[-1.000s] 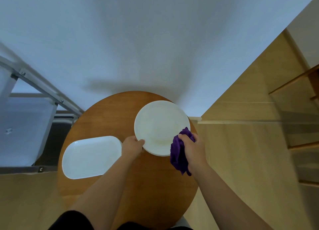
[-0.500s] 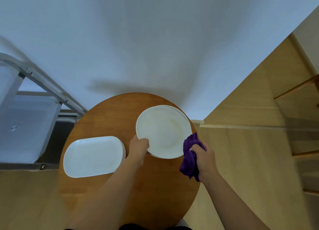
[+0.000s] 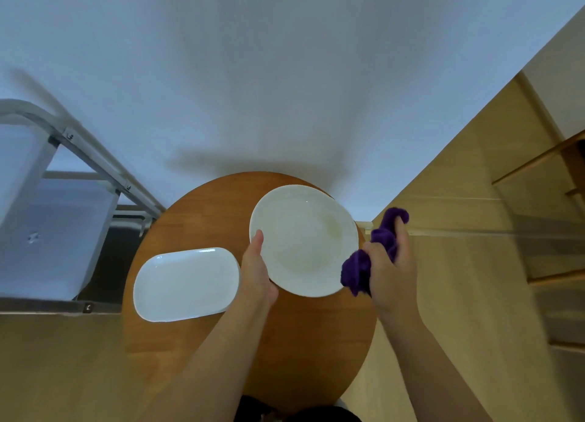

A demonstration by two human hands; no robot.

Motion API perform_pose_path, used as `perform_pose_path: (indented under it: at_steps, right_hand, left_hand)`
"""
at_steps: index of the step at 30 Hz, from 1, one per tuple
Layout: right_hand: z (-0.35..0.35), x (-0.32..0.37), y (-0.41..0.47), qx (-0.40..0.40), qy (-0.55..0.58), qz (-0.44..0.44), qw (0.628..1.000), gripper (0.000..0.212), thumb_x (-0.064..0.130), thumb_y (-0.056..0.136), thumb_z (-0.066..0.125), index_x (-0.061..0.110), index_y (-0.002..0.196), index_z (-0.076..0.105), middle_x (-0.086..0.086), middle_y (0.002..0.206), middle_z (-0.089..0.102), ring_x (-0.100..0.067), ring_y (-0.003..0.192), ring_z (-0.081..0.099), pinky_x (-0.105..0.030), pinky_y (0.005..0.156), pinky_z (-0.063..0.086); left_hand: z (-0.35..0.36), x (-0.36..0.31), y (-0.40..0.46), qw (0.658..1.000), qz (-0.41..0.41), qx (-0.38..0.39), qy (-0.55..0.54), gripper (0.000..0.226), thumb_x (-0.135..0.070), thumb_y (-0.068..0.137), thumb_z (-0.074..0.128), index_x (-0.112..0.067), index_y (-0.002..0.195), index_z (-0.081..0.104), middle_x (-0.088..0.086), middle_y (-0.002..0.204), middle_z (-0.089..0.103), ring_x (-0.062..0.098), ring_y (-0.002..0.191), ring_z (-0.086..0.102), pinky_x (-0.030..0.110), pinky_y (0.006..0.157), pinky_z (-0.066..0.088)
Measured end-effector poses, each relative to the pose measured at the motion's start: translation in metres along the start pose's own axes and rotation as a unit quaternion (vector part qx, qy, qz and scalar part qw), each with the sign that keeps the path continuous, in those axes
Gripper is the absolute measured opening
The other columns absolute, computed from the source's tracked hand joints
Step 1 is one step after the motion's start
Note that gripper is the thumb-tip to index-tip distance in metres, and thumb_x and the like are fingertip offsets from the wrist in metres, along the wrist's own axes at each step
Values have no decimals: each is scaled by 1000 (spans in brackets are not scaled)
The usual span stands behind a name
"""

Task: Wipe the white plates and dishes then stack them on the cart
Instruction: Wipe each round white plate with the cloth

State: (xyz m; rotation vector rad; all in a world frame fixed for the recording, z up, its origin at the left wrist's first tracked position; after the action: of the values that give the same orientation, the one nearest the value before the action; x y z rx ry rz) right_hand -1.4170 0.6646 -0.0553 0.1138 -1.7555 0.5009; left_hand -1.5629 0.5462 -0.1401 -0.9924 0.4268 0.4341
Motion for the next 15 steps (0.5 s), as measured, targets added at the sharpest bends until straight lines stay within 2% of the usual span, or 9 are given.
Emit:
perform_pose_path:
  at_steps: [1, 2, 3, 4, 6, 8, 11, 13, 15]
  right_hand:
    - [8, 12, -1, 43, -109, -32, 993, 49, 24, 86, 60, 41, 127, 39, 8, 104, 60, -10, 94, 59, -39, 85, 51]
    - [18, 16, -1, 84, -244, -41, 965, 61, 40, 84, 62, 34, 136, 31, -2, 127, 52, -20, 116, 50, -46, 98, 44]
    - [29, 14, -5, 121, -360, -27, 925, 82, 57, 81, 57, 26, 146, 16, -9, 146, 34, -29, 134, 32, -51, 108, 33]
    - [40, 8, -13, 147, -442, -6, 885, 95, 69, 80, 47, 24, 149, 1, -11, 156, 13, -33, 143, 13, -51, 115, 20]
    - [60, 0, -31, 142, -515, 1, 845, 95, 76, 82, 28, 23, 149, -15, -13, 158, -8, -32, 145, -9, -47, 116, 3]
    - [73, 0, -42, 89, -529, -10, 844, 89, 74, 85, 20, 21, 149, -15, -16, 158, -10, -33, 144, -12, -46, 115, -4]
    - [84, 8, -45, 11, -488, 15, 873, 87, 71, 88, 21, 19, 150, -11, -15, 158, -6, -33, 144, -10, -48, 115, -4]
    - [91, 18, -49, -44, -451, -16, 891, 86, 66, 89, 27, 15, 150, -7, -13, 159, 0, -30, 145, -6, -47, 115, -1]
    - [97, 31, -51, -73, -401, -69, 911, 85, 60, 91, 34, 12, 151, -4, -8, 160, 3, -25, 146, -2, -44, 115, 1]
  left_hand:
    - [3, -5, -9, 999, 3, 29, -18, 32, -44, 96, 41, -32, 123, 52, 7, 112, 66, 30, 105, 61, 48, 80, 55]
    - [7, -10, -18, 998, 2, 53, -38, 34, -45, 95, 40, -31, 123, 53, 7, 111, 67, 30, 104, 62, 48, 79, 55]
    - [9, -15, -28, 996, 1, 70, -52, 34, -46, 95, 40, -30, 122, 53, 8, 109, 69, 30, 102, 64, 47, 78, 56]
    - [11, -19, -37, 995, 3, 80, -55, 33, -46, 94, 40, -30, 119, 55, 7, 105, 71, 29, 98, 66, 45, 76, 57]
    - [12, -29, -54, 996, 6, 80, -49, 28, -45, 95, 39, -30, 110, 57, 3, 94, 74, 25, 88, 70, 41, 68, 59]
    - [10, -37, -69, 995, 2, 84, -51, 27, -44, 95, 40, -28, 107, 58, 3, 90, 75, 24, 82, 72, 38, 63, 59]
    - [3, -47, -93, 994, 6, 104, -31, 38, -44, 93, 41, -23, 120, 57, 9, 105, 72, 28, 92, 70, 39, 67, 58]
    - [0, -51, -107, 993, 17, 115, 6, 51, -46, 83, 48, -22, 128, 54, 10, 111, 69, 29, 98, 68, 40, 67, 57]
    - [-3, -59, -120, 990, 32, 130, 42, 56, -48, 72, 53, -25, 124, 56, 7, 105, 72, 25, 92, 70, 38, 63, 57]
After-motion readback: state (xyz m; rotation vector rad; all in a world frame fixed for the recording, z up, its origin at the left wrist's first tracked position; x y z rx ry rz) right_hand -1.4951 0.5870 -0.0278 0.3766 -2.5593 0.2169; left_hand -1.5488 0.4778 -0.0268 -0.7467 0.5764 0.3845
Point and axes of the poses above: each hand's wrist, its own y-axis towards the middle knuckle, its own z-axis out of the palm, x = y × z, the point moved 5 cm from there along y, towards the middle knuckle
